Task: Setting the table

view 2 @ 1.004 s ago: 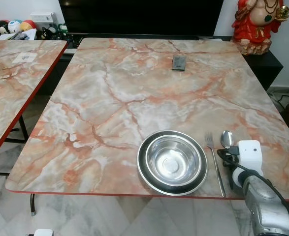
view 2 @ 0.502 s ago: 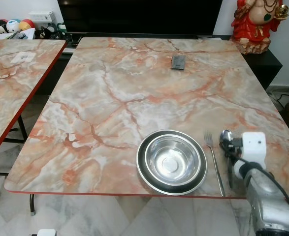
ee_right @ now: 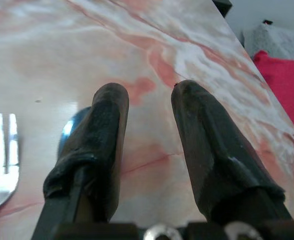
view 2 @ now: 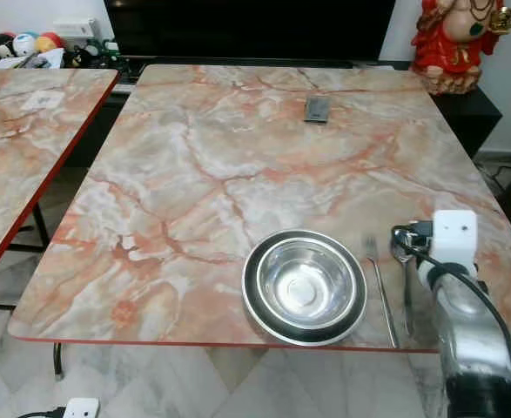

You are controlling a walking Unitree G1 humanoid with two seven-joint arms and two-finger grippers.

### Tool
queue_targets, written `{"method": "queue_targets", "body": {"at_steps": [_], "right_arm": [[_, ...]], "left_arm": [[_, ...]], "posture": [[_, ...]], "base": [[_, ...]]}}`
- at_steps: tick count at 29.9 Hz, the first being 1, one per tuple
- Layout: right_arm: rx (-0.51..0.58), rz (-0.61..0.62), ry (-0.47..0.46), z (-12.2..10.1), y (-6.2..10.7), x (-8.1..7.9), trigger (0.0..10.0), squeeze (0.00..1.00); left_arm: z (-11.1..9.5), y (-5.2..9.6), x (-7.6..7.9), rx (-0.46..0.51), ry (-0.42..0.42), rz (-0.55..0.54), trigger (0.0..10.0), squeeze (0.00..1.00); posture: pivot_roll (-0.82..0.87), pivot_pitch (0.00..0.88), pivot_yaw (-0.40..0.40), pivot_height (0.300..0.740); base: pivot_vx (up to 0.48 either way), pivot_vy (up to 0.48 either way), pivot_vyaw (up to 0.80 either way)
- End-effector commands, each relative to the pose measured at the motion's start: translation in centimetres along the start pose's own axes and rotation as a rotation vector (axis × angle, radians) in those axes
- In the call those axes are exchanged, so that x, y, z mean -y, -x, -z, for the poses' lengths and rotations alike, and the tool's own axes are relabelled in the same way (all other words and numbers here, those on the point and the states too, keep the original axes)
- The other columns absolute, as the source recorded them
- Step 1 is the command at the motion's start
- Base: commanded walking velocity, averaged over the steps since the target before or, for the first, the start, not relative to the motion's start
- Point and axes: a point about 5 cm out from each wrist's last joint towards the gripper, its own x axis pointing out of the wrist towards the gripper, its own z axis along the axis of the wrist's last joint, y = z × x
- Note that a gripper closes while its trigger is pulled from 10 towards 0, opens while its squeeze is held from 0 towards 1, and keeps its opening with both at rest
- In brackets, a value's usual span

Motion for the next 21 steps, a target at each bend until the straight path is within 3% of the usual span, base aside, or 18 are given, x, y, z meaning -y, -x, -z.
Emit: {"method": "queue_targets", "body": {"at_steps": [1,9,21], "right_arm": [[-0.014,0.003,0.004,0.2,-0.6,-0.5,10.0,0.00],[-0.093,-0.006,0.057,0.5,-2.2,-2.4,10.0,0.00],[0.002,0.033,0.013,-1.9,-3.1,-1.7,10.0,0.00]], "left_arm": [[1.2,0.3,-0.1,-0.050,-0.008,0.007,10.0,0.00],[1.2,0.3,-0.1,-0.052,-0.005,0.010,10.0,0.00],[1.2,0.3,-0.2,-0.054,-0.002,0.008,10.0,0.00]], "posture": [[-0.05,0.165,0.015,0.740],[-0.04,0.168,0.017,0.740],[-0.04,0.179,0.021,0.740]], "base": [[0.000,0.000,0.00],[0.000,0.000,0.00],[0.000,0.000,0.00]]}}
